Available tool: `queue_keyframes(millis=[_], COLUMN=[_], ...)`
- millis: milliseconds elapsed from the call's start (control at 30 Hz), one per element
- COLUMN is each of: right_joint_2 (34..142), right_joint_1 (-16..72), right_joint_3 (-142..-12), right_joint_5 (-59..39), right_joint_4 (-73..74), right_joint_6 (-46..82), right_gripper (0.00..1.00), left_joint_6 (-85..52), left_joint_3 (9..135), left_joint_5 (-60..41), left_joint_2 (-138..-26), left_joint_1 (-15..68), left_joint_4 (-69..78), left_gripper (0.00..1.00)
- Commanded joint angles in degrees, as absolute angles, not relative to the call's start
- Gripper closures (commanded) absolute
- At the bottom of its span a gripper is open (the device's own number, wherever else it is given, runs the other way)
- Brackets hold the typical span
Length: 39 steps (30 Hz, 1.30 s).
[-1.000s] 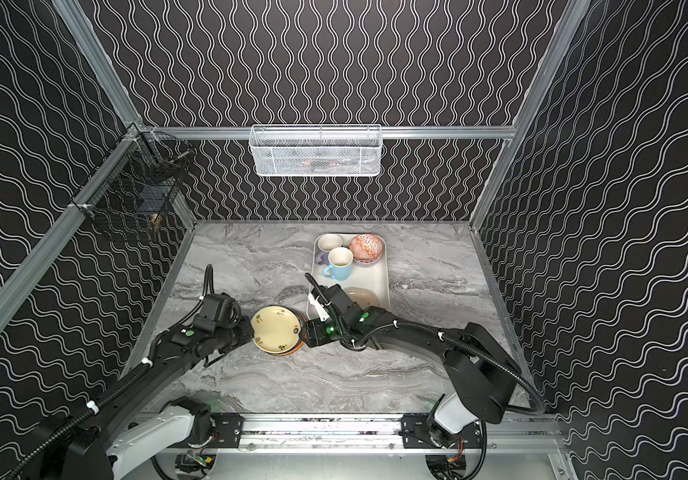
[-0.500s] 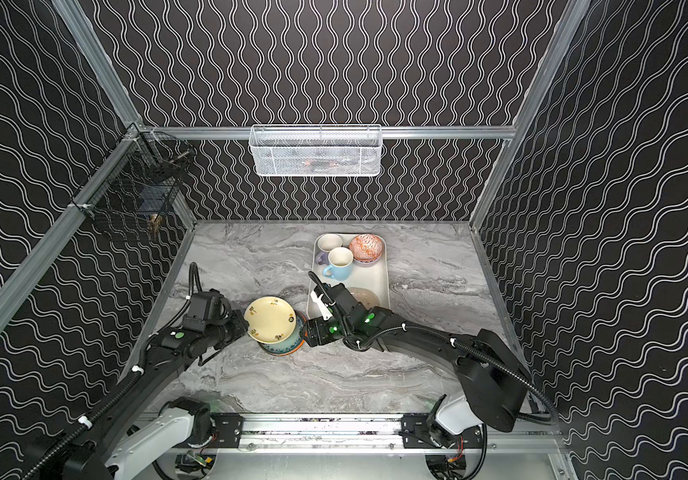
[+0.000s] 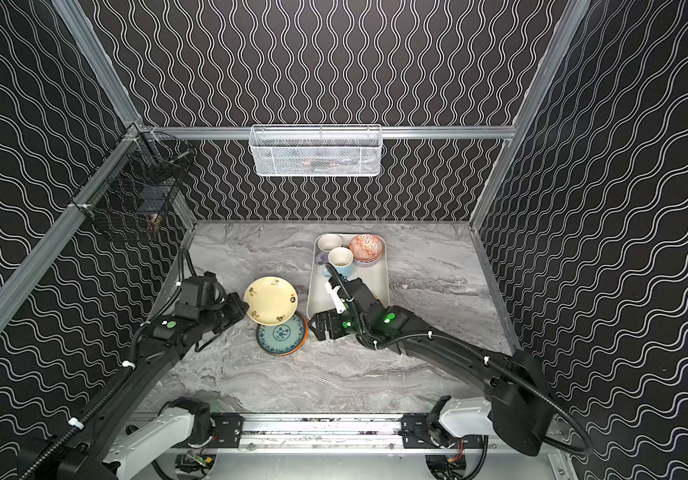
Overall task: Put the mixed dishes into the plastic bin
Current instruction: 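Lift the top cream plate off the blue-floral plate with the left gripper, then carry the cream plate over the bin and lower it with the left gripper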
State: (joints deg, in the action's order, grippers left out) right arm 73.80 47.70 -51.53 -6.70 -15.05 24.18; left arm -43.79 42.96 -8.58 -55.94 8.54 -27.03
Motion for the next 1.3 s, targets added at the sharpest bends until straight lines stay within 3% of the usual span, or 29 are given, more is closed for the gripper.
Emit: queue_keyframes(millis=[0,200,467,767,1267], right_joint_2=[70.8,65.1,63.3,59.5,54.0], right_joint_1=[45.7,41.0,38.8,36.4,31.8], right_joint_3=[-50.4,-48.4,-48.3,-46.7,-45.7], right_joint_5=[-4.5,-4.2,-3.7,-2.5,-1.1], right_joint_4=[-17.4,-18.9,-20.6,-22.6,-27.1], right_joint_6=[23.8,23.4,23.1,22.9,21.1], right_gripper=[0.00,0.00,0.00,0.00,0.00], left_joint_6=[-45.1,-47.3,-50.3,-50.9,-49.9], left_joint_3=[44.5,46.1,50.1,55.8,64.2], left_joint_5=[-11.3,-12.3,-6.6,-4.6,-6.9], left_joint_2=[-56.9,-59.1,-65.9,-77.2,-95.4], left_joint_1=[8.5,11.4,23.9,31.7,35.6], left_joint_4=[-25.0,-22.3,-18.4,-13.3,-8.3], left_gripper=[0.97,0.96,0.95,0.95,0.95])
